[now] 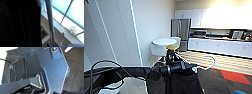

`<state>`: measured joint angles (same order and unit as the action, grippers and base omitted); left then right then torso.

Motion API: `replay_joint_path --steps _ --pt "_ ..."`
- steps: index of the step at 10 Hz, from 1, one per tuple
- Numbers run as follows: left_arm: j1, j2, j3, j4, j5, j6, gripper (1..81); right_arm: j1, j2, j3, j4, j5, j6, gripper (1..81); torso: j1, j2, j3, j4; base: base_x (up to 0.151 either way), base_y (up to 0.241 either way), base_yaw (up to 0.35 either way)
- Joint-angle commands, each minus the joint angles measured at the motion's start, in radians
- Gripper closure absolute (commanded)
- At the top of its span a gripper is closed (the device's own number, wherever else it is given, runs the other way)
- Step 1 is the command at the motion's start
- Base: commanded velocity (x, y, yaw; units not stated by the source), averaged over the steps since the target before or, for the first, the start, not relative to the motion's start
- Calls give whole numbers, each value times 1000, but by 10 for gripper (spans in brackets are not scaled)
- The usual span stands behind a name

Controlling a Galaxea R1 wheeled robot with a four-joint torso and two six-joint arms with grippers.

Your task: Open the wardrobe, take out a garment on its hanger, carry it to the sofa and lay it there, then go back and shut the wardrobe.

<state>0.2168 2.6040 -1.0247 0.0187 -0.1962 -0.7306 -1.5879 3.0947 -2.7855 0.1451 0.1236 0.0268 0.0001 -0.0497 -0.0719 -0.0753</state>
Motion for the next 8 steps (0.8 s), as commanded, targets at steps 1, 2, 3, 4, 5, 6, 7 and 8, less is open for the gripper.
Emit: replay_joint_path --steps 1,2,3,4,5,6,7,8 --pt "-167 1 21 33 -20 16 811 39 3 5 2 -53 1 10 0 0 0 0 0 0 -278" --pt "-165 -1 23 35 -20 16 811 39 5 6 2 -53 1 10 0 0 0 0 0 0 -278" --pt "-167 1 24 35 -19 17 811 39 5 6 2 -53 1 10 0 0 0 0 0 0 -279" --pt "-167 4 23 35 -19 16 811 39 5 5 2 -53 1 10 0 0 0 0 0 0 -279" --pt "-167 5 24 35 -19 17 811 38 3 5 2 -53 1 10 0 0 0 0 0 0 -279" --pt "-167 5 24 35 -19 17 811 38 3 5 2 -53 1 10 0 0 0 0 0 0 -279" --pt "-167 5 24 35 -19 17 811 38 5 6 2 -53 1 10 0 0 0 0 0 0 -280" --pt "-167 5 24 35 -19 17 811 36 3 6 2 -53 1 10 0 0 0 0 0 0 -281"
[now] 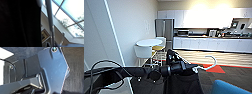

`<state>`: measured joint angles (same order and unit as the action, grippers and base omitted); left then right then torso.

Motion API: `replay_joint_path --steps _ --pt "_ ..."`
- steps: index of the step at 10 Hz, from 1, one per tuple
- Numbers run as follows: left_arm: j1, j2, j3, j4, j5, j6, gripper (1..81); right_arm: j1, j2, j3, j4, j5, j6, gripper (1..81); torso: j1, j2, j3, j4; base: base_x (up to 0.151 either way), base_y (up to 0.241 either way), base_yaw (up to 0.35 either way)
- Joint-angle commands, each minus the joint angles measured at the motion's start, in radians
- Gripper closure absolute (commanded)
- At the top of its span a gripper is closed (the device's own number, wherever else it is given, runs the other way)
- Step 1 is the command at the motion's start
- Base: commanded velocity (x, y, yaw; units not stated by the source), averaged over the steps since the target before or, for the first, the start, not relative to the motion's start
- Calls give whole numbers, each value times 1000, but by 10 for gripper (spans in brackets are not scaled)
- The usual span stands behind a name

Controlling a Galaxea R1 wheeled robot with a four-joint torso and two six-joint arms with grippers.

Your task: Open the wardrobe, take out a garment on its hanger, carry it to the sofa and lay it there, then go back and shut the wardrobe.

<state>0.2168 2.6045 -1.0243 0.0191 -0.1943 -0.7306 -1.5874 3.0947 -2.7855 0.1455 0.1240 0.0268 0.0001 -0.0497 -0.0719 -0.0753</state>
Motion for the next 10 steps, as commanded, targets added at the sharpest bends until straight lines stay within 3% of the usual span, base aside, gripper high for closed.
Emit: replay_joint_path --steps 1,10 --pt "-167 5 24 35 -21 17 811 36 3 5 2 -53 1 10 0 0 0 0 0 0 -281" --pt "-167 10 26 35 -10 19 811 37 6 6 0 -53 1 10 0 0 0 0 0 0 -282"
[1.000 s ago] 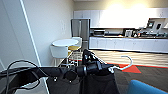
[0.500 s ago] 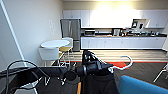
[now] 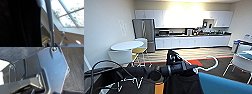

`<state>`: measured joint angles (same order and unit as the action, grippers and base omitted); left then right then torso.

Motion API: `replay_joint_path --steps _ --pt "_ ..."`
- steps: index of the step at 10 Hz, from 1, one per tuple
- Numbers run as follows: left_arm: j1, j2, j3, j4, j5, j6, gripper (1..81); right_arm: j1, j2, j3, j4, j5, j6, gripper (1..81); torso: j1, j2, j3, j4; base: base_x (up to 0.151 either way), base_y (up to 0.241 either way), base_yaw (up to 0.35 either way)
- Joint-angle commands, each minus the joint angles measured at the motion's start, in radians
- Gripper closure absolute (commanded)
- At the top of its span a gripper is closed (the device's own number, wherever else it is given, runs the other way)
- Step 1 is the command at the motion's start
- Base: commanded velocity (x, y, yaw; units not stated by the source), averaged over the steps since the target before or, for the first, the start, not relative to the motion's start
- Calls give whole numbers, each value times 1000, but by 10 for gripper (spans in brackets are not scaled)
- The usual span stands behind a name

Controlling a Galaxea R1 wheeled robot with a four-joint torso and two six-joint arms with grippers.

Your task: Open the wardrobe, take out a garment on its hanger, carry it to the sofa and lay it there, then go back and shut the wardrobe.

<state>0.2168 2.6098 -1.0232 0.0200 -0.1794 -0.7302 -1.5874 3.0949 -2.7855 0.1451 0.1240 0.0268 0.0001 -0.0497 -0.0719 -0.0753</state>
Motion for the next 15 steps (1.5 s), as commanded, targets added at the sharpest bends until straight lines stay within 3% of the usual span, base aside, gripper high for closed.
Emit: replay_joint_path --steps 1,15 --pt "-165 6 25 35 -25 18 811 36 6 6 1 -53 1 10 0 0 0 0 0 0 -283" --pt "-162 4 25 37 -20 18 811 36 6 6 2 -53 1 10 0 0 0 0 0 0 -287"
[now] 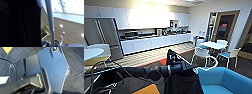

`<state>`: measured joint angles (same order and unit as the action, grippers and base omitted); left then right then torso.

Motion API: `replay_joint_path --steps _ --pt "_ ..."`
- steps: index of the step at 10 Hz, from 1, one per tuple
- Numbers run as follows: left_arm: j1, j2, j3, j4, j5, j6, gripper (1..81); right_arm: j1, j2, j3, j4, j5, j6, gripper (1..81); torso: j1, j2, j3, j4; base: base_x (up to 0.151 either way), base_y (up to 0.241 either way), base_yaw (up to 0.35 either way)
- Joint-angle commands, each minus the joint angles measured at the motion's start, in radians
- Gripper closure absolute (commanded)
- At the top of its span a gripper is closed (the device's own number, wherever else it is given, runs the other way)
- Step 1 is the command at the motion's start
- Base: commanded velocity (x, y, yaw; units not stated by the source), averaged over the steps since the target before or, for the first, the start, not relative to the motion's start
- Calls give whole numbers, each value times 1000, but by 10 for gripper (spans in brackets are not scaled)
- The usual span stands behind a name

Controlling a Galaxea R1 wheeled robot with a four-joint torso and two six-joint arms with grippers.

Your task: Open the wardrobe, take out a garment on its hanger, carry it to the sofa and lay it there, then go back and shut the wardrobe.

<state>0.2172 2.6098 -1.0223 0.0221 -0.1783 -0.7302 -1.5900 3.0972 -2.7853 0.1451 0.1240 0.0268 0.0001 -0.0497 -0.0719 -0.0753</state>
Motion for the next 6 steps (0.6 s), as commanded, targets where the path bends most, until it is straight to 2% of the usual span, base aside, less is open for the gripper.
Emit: replay_joint_path --steps 1,2,3,5,6 --pt "-163 4 24 35 -21 18 811 37 4 6 4 -53 1 10 0 0 0 0 0 0 -295" --pt "-163 6 22 35 -20 18 811 35 4 7 1 -53 -1 10 0 0 -64 0 0 0 -296" --pt "-163 7 19 35 -20 18 811 35 4 7 1 -53 -1 10 0 0 -94 0 0 0 -296" --pt "-163 9 19 35 -20 20 811 38 2 7 1 -53 -1 10 0 0 -120 0 0 0 -295" --pt "-163 10 19 35 -20 18 811 38 2 7 1 -53 -1 10 0 0 -62 0 0 0 -295"
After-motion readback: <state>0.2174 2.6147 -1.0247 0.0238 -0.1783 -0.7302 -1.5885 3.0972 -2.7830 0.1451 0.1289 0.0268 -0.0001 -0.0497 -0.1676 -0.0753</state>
